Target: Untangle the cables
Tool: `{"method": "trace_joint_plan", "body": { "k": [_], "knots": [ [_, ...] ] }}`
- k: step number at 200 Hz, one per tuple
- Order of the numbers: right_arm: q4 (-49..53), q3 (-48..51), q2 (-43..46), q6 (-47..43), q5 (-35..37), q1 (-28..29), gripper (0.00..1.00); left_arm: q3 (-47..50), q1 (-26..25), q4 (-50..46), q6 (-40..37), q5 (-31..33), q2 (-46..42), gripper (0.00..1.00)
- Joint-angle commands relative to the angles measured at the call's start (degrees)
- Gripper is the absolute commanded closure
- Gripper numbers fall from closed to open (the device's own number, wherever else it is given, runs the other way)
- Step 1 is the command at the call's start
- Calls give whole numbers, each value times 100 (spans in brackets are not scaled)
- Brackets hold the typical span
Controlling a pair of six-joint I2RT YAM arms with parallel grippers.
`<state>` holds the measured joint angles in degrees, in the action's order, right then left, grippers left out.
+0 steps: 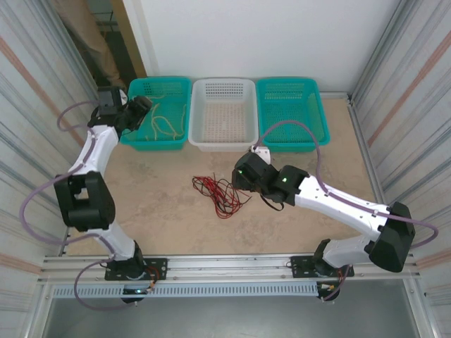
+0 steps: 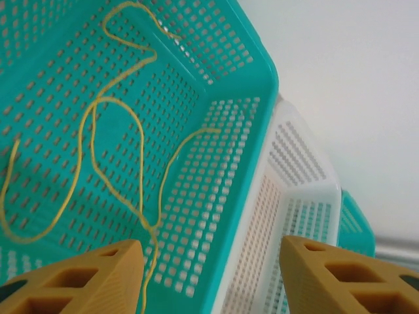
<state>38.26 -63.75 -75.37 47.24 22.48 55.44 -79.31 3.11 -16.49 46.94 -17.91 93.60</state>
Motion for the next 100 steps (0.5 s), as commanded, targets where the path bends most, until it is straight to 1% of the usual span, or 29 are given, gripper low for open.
{"method": "trace_joint_plan", "body": {
  "k": [1, 17, 46, 70, 90, 100],
  "knots": [
    [-27, -135, -256, -152, -238, -91, 24, 595, -475, -185, -619, -82, -938, 43],
    [58, -241, -504, -109, -501, -235, 33, 1359, -920, -272, -868, -250, -1544, 44],
    [-214, -171, -788, -132, -1296, -517, 44, 2683, -1928, -603, -1105, -232, -2432, 44],
    [-509, -135, -1097, -210, -1799, -576, 51, 3524, -2403, -694, -624, -371, -2856, 46],
    [-524, -339, -1438, -283, -2106, -549, 61, 4013, -2745, -480, -192, -266, -3116, 43],
    [-513, -462, -1580, -288, -2183, -511, 64, 4142, -2890, -326, -21, -233, -3117, 43]
  ]
}}
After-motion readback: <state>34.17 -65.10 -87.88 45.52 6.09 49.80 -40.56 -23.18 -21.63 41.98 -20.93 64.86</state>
